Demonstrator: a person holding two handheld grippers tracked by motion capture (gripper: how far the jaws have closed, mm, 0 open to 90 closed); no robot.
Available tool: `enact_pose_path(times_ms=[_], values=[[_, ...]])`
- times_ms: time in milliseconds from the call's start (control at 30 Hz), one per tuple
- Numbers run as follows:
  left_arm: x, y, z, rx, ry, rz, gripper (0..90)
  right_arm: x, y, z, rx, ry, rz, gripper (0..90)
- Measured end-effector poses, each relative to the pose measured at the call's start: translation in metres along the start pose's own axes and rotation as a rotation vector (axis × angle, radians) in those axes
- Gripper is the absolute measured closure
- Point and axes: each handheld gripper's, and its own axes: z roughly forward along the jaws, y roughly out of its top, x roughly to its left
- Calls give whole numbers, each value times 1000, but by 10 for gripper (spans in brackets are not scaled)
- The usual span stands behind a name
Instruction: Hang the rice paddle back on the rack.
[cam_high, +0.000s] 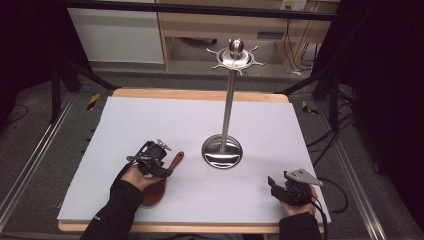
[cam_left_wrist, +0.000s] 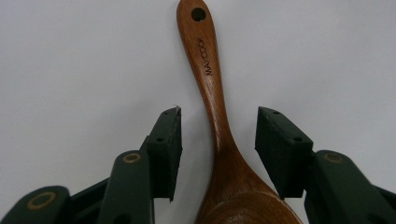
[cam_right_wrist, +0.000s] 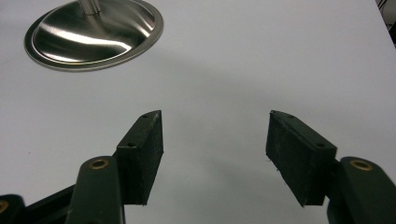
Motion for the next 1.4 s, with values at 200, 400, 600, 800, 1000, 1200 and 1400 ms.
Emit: enact_pose_path(times_ms=[200, 400, 600, 800, 1000, 1200, 1400], values=[[1, 1, 5, 10, 1, -3, 552, 0, 0, 0, 2, 4, 2, 373], [0, 4, 12, 36, 6, -2, 604, -1, 0, 1, 0, 6, 2, 374], [-1, 5, 16, 56, 8, 1, 656, 0, 0, 1, 4, 6, 2, 375], [-1, 7, 19, 69, 1, -11, 698, -1, 0, 1, 4, 7, 3, 376], [-2, 8, 20, 77, 5, -21, 716, -1, 0, 1, 7, 8, 4, 381], [-3, 10, 20, 92, 13, -30, 722, -1, 0, 2, 9, 9, 5, 385], [-1, 11, 21, 101, 3, -50, 730, -1, 0, 1, 9, 11, 6, 387]])
